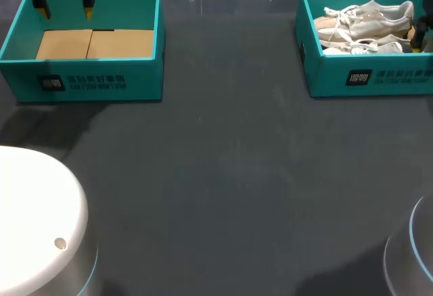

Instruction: Take the shoe out of the shoebox, open the shoe tongue, remove and reinsert the insole, then place the shoe into the shoebox

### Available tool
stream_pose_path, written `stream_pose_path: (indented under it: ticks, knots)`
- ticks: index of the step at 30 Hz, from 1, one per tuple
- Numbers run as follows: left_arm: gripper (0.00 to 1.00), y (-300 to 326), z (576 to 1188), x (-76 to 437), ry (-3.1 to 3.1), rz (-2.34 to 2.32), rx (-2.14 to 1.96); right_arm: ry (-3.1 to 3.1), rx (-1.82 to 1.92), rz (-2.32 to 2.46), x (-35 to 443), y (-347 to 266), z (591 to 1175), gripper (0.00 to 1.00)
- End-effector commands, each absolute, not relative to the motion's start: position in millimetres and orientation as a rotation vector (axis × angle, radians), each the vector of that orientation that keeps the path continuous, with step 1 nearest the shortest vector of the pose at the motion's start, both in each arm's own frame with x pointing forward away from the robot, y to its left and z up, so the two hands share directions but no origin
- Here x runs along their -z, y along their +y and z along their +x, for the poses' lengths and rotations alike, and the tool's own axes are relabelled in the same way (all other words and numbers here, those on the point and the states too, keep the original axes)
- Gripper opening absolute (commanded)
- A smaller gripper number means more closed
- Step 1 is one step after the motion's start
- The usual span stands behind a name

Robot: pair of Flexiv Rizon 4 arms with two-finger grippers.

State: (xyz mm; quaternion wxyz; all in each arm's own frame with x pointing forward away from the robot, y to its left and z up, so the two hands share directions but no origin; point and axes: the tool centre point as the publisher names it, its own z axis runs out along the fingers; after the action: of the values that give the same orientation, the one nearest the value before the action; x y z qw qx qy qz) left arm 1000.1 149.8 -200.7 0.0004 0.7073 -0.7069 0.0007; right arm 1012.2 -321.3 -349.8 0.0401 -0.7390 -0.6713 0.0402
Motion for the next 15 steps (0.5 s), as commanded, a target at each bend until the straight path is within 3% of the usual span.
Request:
stream_pose_path:
  ticks: [1, 6, 9, 13, 15]
  knots:
    - [1.00, 149.8, 1000.1, 200.3, -2.221, 2.222, -0.001, -2.041, -0.132, -2.251, 359.1, -321.1, 1016.8, 0.62]
    - [1.00, 149.8, 1000.1, 200.3, -2.221, 2.222, -0.001, -2.028, -0.133, -2.252, 362.2, -321.8, 1015.8, 0.57]
    - [1.00, 149.8, 1000.1, 200.3, -2.221, 2.222, -0.001, -2.023, -0.133, -2.256, 361.9, -321.8, 1015.3, 0.45]
    - [1.00, 149.8, 1000.1, 200.3, -2.221, 2.222, -0.001, -2.021, -0.129, -2.264, 359.7, -321.4, 1014.4, 0.00]
    - [1.00, 149.8, 1000.1, 200.3, -2.221, 2.222, -0.001, -2.022, -0.129, -2.267, 358.9, -320.8, 1014.0, 0.00]
